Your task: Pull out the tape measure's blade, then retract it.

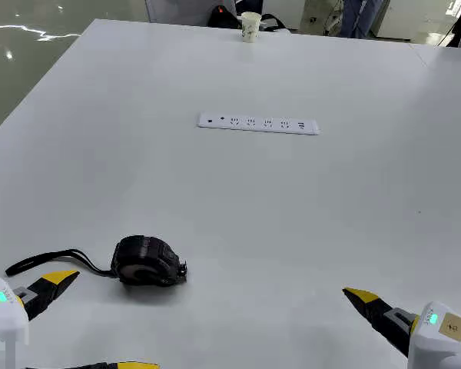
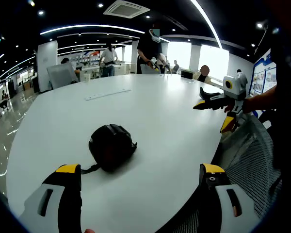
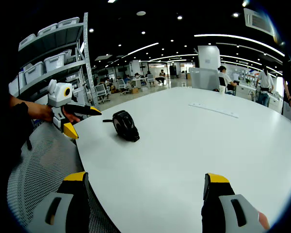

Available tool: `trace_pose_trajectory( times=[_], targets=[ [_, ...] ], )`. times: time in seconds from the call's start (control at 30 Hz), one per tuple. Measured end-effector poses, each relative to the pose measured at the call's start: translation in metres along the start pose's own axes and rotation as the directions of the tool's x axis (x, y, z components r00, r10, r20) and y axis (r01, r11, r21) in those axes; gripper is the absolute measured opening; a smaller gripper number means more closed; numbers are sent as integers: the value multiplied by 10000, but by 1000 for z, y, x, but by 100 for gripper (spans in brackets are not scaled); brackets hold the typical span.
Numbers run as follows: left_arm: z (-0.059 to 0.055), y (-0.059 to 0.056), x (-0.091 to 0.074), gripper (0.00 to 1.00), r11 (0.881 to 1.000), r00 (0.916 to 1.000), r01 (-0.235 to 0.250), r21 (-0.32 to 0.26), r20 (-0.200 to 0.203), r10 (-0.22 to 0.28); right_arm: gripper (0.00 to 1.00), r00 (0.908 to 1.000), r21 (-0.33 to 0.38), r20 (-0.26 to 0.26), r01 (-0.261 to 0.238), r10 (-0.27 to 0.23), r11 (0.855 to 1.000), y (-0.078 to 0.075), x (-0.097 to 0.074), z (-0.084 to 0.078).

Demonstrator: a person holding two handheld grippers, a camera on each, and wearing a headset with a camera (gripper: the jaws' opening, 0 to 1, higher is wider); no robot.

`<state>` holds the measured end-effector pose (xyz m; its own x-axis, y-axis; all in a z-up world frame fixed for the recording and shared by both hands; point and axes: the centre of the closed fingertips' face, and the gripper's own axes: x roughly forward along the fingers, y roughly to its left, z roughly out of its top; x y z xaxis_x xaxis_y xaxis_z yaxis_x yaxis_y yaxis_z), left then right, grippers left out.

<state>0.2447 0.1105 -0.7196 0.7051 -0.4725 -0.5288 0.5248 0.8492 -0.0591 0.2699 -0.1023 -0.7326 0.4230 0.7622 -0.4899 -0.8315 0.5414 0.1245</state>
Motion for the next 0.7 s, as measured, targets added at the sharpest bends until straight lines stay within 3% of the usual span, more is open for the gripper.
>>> trace_pose_trajectory(
  times=[0.7],
  targets=[
    [-1,3,-2,99,10000,10000,-38,55,-30,38,99,10000,103,-83,17,-16,9999,-1,-1,-2]
  ],
)
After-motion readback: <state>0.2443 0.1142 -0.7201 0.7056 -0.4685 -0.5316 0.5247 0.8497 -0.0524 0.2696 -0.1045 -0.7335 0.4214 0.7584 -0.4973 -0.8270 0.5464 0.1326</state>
